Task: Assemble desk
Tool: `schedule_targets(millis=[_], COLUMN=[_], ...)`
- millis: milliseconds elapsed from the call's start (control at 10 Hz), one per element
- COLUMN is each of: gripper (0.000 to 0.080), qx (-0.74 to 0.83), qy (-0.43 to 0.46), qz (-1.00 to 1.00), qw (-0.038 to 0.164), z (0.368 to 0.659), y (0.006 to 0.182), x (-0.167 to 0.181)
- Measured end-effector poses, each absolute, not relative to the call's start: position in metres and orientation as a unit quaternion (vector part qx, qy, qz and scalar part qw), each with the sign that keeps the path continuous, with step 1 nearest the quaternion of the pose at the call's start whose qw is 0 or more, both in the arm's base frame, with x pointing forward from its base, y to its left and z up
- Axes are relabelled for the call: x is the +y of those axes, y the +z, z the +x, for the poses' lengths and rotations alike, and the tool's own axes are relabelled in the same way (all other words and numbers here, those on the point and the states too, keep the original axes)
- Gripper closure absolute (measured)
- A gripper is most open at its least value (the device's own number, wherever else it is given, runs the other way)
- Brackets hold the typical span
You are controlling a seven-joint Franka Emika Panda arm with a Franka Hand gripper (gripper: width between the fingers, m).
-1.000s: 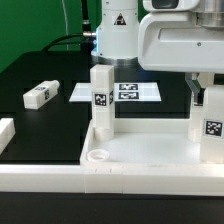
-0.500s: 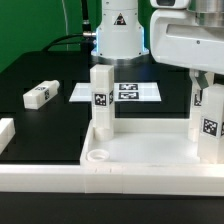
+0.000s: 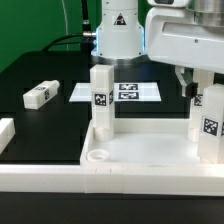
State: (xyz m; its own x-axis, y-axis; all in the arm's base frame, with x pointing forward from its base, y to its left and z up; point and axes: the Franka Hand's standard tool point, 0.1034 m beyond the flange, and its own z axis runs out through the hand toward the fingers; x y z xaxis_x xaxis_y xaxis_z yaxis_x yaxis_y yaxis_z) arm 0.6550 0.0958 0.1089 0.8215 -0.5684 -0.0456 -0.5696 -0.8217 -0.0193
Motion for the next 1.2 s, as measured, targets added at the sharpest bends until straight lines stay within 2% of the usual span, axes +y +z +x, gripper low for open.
schedule_targets(millis=[200,700,1200], gripper=[0.0152,0.0150,0.0150], qx=[0.212,-0.026,-0.167], qy=[0.016,-0.001,-0.004], qz=[-0.977,-1.000,-0.986], qw=[0.018,0.018,0.018], z=[0.6550,0.6598,0.6594], y=[0.1086,0.1105,0.1099], x=[0.0973,0.1014,0.1040])
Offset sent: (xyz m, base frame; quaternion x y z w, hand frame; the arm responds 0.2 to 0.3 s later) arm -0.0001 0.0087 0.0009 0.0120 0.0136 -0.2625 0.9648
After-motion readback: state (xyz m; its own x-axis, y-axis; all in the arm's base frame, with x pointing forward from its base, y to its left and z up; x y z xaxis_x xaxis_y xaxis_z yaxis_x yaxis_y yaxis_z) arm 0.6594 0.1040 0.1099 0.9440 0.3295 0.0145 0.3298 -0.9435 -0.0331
